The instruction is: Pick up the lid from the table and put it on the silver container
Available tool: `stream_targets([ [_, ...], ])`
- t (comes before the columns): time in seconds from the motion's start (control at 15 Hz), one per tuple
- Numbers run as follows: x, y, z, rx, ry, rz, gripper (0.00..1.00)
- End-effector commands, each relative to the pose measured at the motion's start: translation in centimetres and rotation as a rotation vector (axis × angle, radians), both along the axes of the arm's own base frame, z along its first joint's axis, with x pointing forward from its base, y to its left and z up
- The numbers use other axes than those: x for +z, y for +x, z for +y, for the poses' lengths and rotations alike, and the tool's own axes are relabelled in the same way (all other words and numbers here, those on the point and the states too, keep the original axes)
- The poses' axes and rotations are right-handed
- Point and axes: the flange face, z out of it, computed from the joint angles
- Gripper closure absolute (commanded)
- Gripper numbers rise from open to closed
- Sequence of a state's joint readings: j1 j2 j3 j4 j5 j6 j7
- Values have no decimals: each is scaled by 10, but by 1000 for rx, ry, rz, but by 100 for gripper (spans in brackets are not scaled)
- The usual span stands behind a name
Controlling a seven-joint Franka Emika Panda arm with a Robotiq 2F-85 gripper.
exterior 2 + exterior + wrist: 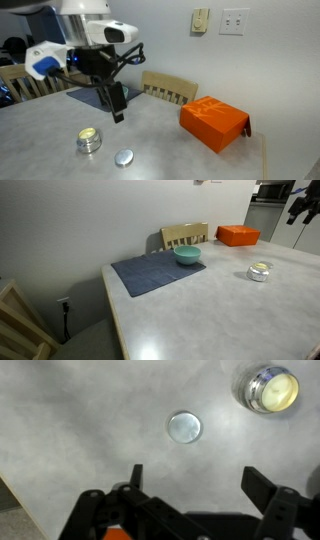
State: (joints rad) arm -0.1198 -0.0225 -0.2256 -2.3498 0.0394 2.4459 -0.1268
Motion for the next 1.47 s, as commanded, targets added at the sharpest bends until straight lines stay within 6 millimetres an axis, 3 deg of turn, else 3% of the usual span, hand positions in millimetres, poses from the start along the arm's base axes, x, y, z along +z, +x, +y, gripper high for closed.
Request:
stream_targets([
  [0.0, -37, 16, 9, 17, 14, 59, 0],
  [0.4, -81, 49, 14, 53, -2, 185, 0],
  [0.47, -65, 36, 20, 57, 3, 127, 0],
  [0.73, -72, 43, 22, 60, -14, 126, 0],
  [1.4, -127, 42, 12, 54, -6, 65, 0],
])
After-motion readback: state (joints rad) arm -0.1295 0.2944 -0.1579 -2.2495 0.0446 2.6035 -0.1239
